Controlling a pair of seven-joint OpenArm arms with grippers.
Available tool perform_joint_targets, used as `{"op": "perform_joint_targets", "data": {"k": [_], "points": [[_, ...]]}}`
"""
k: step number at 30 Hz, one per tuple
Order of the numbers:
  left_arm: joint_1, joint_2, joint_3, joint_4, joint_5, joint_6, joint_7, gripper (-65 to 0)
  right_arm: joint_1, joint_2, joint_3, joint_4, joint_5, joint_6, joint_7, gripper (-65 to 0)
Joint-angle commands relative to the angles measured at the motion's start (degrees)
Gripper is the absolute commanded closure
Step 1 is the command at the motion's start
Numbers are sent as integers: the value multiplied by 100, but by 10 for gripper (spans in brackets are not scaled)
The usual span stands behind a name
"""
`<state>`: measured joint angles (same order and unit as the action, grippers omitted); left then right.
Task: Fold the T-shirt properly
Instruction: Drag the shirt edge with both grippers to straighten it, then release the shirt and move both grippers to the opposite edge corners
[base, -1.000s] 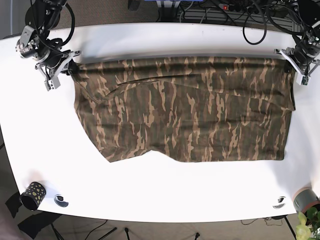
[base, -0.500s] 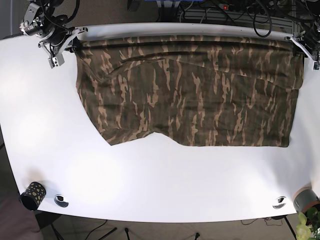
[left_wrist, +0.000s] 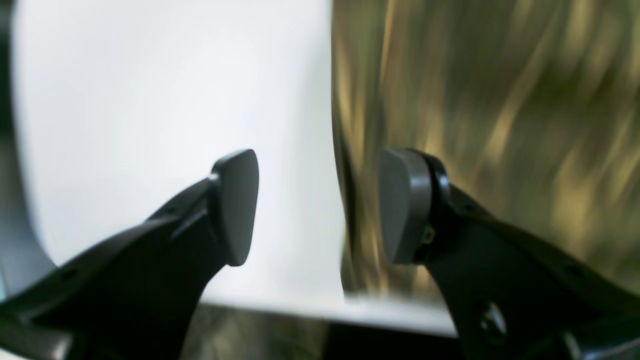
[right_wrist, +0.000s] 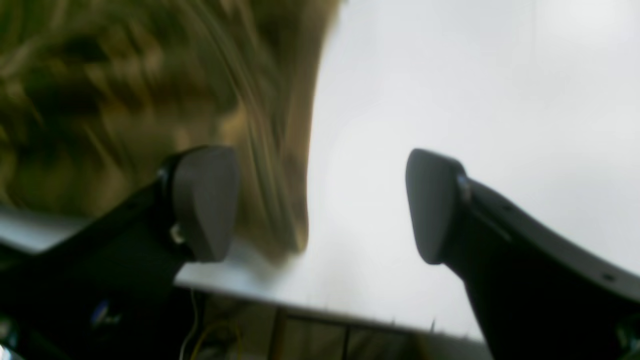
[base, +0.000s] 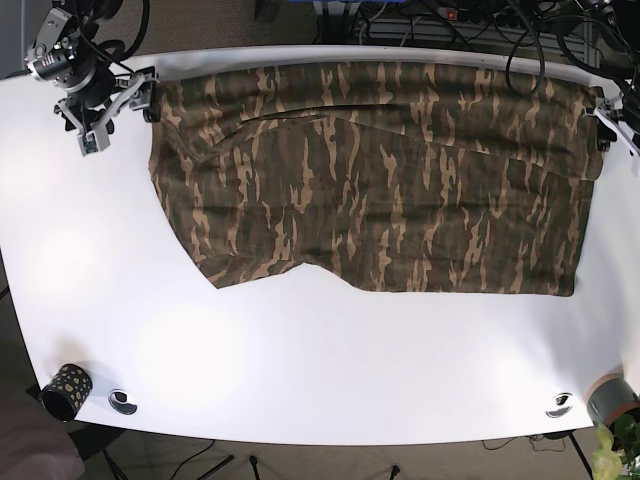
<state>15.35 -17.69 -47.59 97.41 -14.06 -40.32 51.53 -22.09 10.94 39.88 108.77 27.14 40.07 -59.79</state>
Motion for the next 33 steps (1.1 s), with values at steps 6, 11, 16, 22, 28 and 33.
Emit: {"op": "perform_joint_targets", "data": {"k": [6, 11, 16, 22, 28, 33], "points": [[-476, -64, 8, 497, 4, 32, 65, -351, 1211, 256, 25, -490, 34, -7, -302, -501], [-995, 15, 113, 470, 57, 32, 65, -351, 2064, 387, 17, -1238, 34, -7, -566, -501], [-1461, 209, 175, 453, 66, 32, 65, -351, 2846, 730, -555, -2222, 25, -7, -540, -501], [-1575, 235, 676, 470, 66, 32, 65, -351, 3611, 809, -1188, -3339, 25, -7, -47, -501], [-1584, 244, 896, 488, 57, 326, 56, -351, 4367, 941, -1917, -4517, 25, -7, 612, -501], [-1549, 253, 904, 497, 57, 344, 56, -351, 4930, 1064, -2480, -5528, 16, -7, 1377, -501]]}}
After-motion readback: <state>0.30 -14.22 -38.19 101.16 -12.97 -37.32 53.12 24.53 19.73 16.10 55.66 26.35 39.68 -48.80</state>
